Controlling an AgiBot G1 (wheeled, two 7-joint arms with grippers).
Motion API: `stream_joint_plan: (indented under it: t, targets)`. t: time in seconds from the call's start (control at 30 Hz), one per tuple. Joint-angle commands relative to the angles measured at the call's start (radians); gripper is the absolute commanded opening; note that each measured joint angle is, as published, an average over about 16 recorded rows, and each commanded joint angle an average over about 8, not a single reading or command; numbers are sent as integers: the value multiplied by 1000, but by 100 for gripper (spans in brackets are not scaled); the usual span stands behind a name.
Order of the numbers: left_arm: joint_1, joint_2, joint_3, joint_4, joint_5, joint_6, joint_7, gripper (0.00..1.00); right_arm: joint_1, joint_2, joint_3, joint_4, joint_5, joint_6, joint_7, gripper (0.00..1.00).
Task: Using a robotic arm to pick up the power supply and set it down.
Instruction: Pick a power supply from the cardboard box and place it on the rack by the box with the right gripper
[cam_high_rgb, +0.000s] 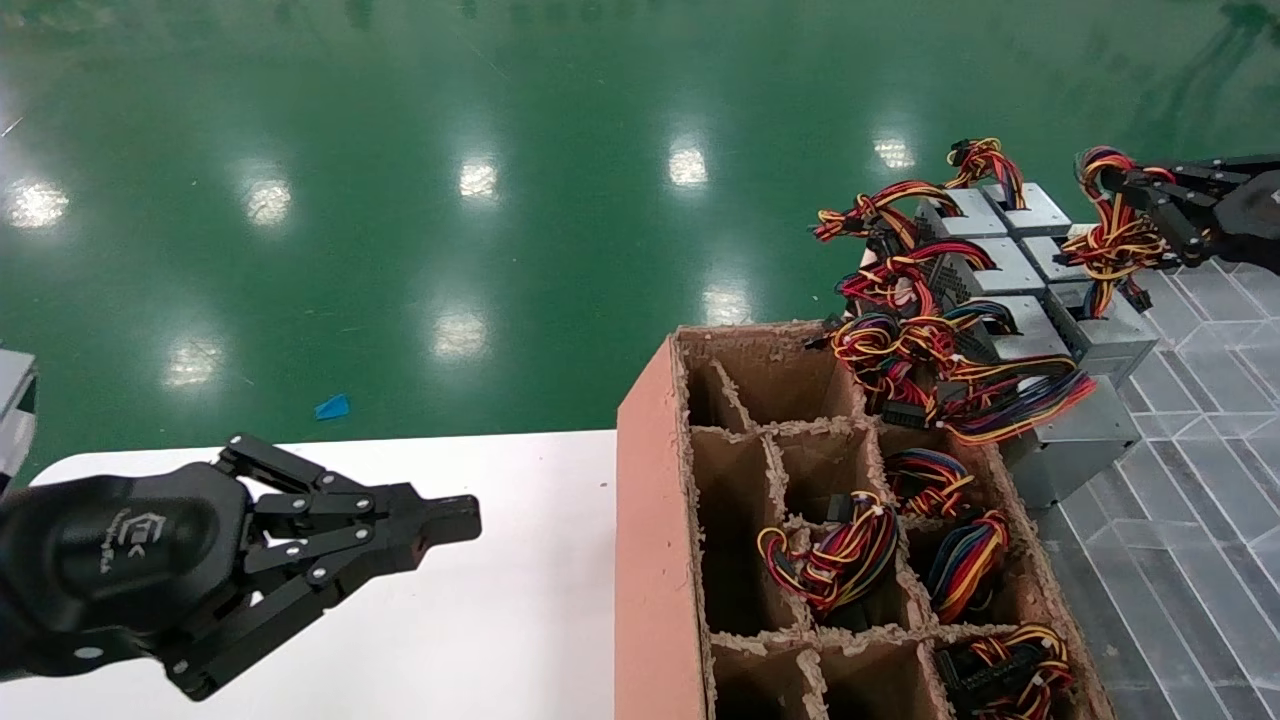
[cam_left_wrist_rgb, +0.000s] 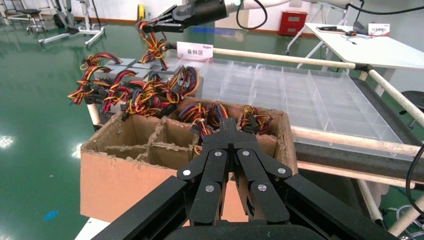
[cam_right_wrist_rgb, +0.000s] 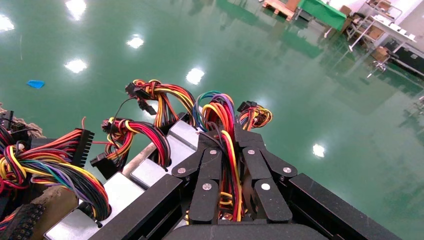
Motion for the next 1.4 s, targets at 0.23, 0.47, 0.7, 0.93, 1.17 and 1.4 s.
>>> stream_joint_plan:
  t: [0.23,0.47,0.7,0.93,1.17,1.4]
  targets:
    - [0,0,0,0,0,0,0,0,11,-1,-2,-5,-2,-1,0,100]
    - [0,0,0,0,0,0,0,0,29,4,-10,11,-15,-5,-4,100]
    - [0,0,0,0,0,0,0,0,38,24,-3,42,-6,-27,-18,100]
    - [0,0,0,0,0,0,0,0,15,40,-10,84,-17,-28,-18,100]
    - [0,0,0,0,0,0,0,0,3,39,-57,134,-93,36,20,100]
    - [0,0,0,0,0,0,0,0,-8,59,-63,212,-101,31,67,100]
